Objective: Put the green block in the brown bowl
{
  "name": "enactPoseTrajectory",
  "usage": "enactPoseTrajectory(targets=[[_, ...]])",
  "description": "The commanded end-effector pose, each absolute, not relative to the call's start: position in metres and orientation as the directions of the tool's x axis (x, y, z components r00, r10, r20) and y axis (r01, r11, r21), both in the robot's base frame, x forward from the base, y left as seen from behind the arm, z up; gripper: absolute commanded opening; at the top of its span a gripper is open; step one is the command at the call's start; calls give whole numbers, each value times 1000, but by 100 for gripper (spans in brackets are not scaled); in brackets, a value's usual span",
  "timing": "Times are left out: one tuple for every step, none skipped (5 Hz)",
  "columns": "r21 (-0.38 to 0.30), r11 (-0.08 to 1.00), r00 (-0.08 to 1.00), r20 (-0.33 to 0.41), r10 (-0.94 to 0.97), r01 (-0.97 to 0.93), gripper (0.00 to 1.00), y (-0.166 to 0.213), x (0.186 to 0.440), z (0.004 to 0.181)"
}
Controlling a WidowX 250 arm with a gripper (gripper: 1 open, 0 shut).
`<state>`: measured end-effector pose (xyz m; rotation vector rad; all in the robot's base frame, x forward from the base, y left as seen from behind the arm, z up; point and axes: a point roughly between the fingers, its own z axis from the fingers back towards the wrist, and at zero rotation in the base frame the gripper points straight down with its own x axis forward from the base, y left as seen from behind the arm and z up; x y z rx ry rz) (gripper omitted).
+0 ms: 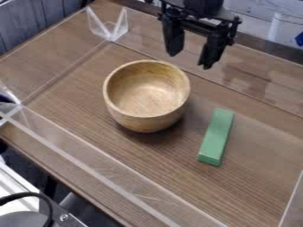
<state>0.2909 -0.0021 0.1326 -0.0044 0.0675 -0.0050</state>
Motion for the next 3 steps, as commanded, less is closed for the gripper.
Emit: enactPoseTrajectory(targets=[[-8, 1000, 996, -82, -18, 17, 100, -9, 285, 125], [-20, 999, 995, -83, -47, 45, 100, -19, 274, 117], [-31, 997, 995, -74, -74, 72, 100, -28, 268, 107]])
